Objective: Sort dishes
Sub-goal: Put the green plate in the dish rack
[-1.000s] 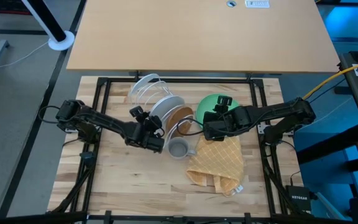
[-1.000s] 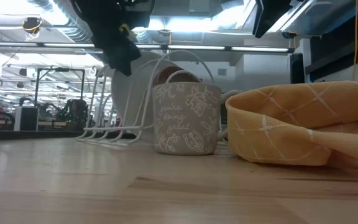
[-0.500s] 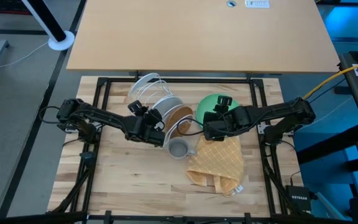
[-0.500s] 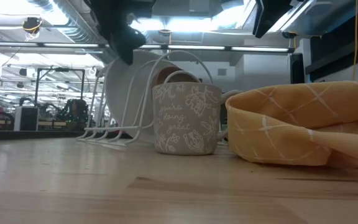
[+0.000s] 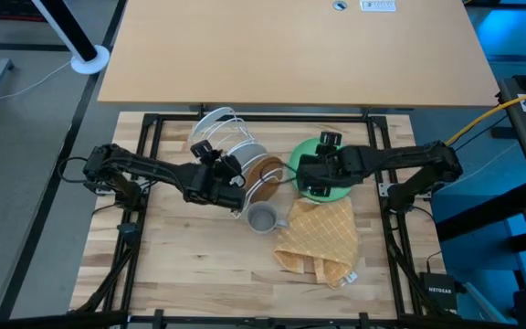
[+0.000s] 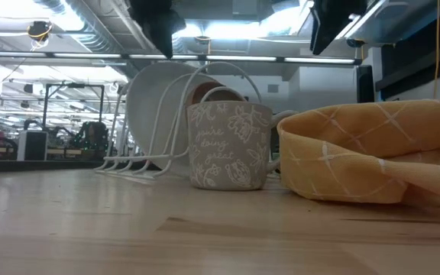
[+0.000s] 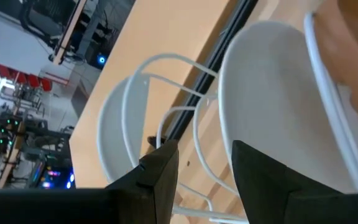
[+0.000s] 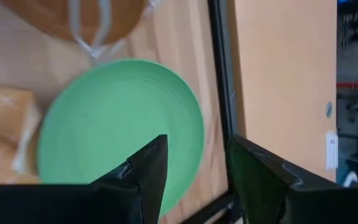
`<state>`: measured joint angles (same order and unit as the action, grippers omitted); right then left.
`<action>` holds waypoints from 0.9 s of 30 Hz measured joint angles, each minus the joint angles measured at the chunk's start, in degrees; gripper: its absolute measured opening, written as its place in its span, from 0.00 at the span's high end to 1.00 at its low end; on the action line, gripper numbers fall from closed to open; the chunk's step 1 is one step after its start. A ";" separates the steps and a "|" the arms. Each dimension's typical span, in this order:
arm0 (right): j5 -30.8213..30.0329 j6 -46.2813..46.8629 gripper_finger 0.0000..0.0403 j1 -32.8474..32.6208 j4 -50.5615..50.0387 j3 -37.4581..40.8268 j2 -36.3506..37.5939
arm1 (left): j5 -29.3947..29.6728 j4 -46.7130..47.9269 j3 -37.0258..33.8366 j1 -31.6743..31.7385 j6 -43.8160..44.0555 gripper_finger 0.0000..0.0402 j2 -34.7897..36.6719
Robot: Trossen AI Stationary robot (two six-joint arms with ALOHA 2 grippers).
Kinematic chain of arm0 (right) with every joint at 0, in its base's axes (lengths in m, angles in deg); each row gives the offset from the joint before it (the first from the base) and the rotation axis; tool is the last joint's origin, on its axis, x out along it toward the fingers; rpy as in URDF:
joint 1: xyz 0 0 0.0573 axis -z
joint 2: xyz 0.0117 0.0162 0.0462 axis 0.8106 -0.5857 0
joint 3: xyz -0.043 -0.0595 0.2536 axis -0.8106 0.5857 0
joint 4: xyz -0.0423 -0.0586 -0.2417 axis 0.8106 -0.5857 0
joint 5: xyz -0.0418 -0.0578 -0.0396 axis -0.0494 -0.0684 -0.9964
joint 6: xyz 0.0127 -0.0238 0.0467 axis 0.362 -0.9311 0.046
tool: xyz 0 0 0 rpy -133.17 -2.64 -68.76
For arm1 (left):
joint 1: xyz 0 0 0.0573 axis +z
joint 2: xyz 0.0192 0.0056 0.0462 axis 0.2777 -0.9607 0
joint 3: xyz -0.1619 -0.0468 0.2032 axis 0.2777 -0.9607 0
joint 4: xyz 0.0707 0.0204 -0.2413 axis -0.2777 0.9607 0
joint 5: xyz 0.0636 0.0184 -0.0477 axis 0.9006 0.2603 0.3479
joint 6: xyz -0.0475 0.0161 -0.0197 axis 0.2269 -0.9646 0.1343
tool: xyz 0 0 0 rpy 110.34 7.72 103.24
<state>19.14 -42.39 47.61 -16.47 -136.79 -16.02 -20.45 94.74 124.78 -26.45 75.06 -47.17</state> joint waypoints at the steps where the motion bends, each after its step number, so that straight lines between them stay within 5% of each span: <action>1: -0.01 -0.28 0.57 1.29 -0.07 0.00 -0.01 | -0.02 0.24 0.84 0.00 -0.40 0.65 0.00; 4: 2.13 -2.93 0.57 5.68 -0.19 0.00 0.01 | -0.03 1.99 4.17 -0.20 -1.90 0.65 0.00; 13: 21.90 -19.89 0.57 24.39 3.06 0.00 -0.01 | -0.56 6.73 9.72 -2.14 -2.70 0.65 4.57; 22: 40.20 -33.67 0.57 41.27 18.10 2.08 -1.67 | -4.23 7.65 9.64 -5.72 3.18 0.65 11.23; 27: 43.35 -34.28 0.57 45.99 27.57 8.68 -3.95 | -5.77 7.69 9.62 -6.98 3.87 0.65 11.94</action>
<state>62.49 -76.67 93.60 11.11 -128.11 -19.97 -26.22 102.44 134.40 -33.43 78.93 -35.23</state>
